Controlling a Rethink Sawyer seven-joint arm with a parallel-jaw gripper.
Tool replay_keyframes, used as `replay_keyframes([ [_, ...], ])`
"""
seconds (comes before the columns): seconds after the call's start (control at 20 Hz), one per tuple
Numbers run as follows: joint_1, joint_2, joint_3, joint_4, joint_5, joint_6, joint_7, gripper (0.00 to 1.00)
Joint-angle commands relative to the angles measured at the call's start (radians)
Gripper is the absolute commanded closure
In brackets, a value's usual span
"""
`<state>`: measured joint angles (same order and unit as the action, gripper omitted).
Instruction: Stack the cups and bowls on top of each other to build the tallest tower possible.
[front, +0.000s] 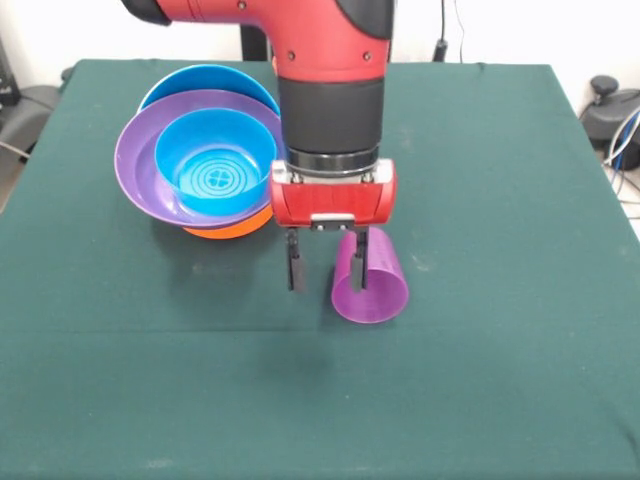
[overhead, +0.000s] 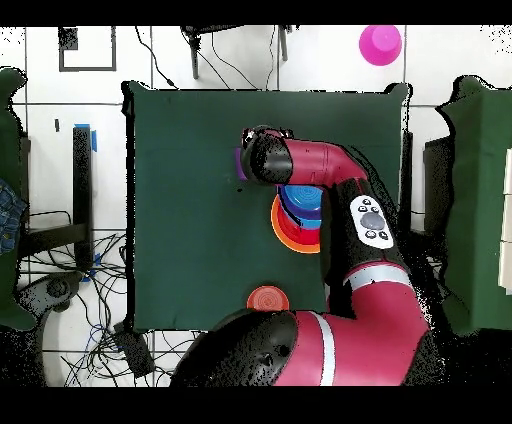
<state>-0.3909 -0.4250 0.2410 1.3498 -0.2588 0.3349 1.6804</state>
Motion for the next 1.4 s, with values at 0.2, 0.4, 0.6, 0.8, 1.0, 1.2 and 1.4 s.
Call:
replay_keyframes([
  [0.2, -0.023, 0.076, 0.124, -0.018, 0.02, 0.189, -0.053, 0.0],
  [0.4, -0.024, 0.045, 0.13, 0.011, 0.03, 0.228, -0.048, 0.0],
  [0.6, -0.027, 0.037, 0.138, -0.016, 0.038, 0.267, -0.05, 0.0],
  [0.8, -0.022, 0.026, 0.138, -0.032, 0.04, 0.303, -0.051, 0.0],
  [1.0, -0.021, 0.023, 0.138, -0.032, 0.036, 0.314, -0.046, 0.0],
  [1.2, -0.024, 0.021, 0.141, -0.024, 0.028, 0.308, -0.042, 0.0],
  [1.4, -0.023, 0.005, 0.128, -0.018, 0.024, 0.302, -0.02, 0.0],
])
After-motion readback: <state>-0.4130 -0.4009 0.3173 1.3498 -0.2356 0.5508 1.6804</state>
